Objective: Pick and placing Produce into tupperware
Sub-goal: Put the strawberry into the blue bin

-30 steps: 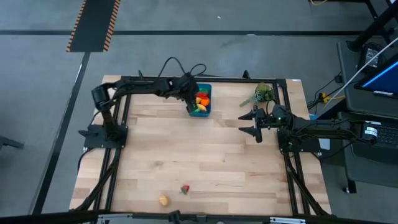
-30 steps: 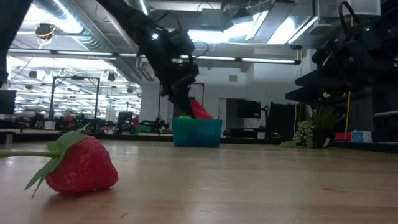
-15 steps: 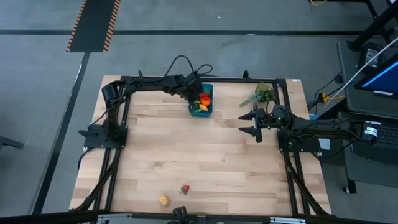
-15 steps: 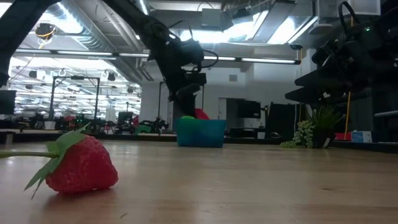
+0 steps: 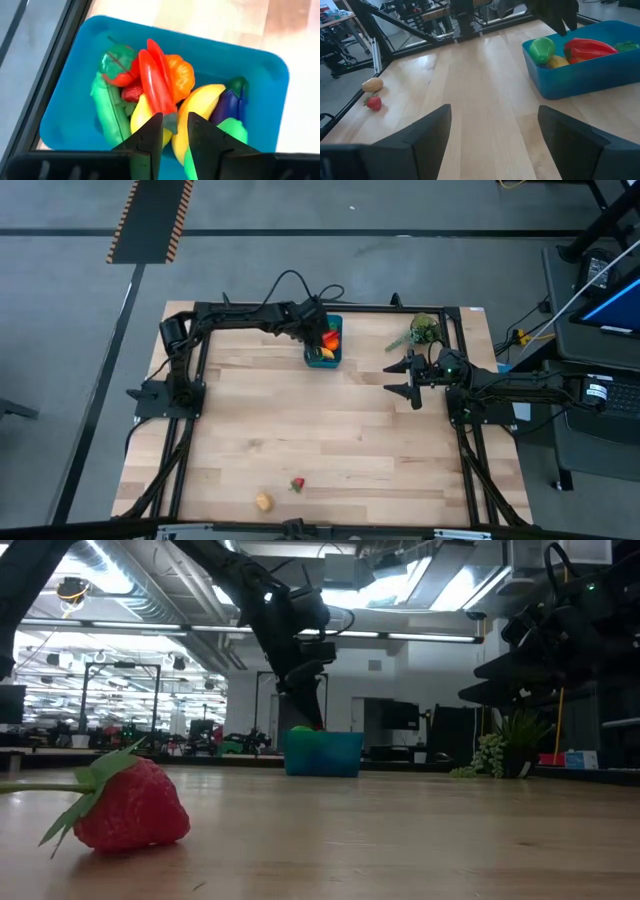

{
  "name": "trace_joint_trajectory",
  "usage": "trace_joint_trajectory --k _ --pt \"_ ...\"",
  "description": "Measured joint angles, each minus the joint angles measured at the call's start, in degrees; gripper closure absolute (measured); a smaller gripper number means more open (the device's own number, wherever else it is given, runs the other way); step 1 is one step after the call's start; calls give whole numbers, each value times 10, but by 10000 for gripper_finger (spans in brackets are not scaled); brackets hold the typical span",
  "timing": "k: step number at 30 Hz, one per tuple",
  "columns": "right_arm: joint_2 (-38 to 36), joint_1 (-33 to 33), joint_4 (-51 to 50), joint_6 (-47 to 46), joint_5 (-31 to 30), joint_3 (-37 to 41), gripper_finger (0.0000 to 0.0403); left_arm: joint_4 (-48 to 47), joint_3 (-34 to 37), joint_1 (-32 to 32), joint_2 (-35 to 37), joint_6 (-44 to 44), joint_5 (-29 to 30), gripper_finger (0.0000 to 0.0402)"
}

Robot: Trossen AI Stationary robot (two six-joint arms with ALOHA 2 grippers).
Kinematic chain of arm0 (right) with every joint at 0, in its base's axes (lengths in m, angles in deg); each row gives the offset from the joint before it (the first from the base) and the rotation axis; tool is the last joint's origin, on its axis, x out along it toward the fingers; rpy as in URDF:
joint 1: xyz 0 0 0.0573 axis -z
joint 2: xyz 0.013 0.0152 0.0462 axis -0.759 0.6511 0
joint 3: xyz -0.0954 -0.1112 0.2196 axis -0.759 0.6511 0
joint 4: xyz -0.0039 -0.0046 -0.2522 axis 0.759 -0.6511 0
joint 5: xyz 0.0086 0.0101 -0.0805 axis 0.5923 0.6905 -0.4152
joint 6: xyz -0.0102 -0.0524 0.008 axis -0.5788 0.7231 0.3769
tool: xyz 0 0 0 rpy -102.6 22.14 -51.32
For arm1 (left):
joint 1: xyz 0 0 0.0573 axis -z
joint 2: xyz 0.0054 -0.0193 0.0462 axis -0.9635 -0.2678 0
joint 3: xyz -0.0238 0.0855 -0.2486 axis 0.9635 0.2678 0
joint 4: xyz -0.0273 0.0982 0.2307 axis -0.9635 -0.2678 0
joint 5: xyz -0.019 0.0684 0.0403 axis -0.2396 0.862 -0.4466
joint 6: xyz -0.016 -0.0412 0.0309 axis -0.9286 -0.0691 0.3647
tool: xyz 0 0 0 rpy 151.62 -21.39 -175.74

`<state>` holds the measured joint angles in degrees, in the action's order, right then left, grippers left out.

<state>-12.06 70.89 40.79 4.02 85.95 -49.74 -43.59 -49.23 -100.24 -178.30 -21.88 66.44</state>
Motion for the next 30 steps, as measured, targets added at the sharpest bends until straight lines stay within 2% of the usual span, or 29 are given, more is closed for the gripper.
trace_joint_trajectory --k 8,17,19,22,25,30 --pt "0 0 -1 0 1 0 104 -1 0 4 14 2 31 309" --pt "1 0 -5 0 1 0 104 -16 23 51 111 -27 34 326" --pt "2 0 -4 0 1 0 104 -12 53 74 141 -36 37 331" --pt "2 0 -5 -2 2 0 104 18 123 118 198 -67 81 337" --pt "2 0 -6 -3 2 0 104 79 208 172 264 -107 122 343" --pt "2 0 -7 -2 2 0 104 187 332 267 369 -147 144 352"
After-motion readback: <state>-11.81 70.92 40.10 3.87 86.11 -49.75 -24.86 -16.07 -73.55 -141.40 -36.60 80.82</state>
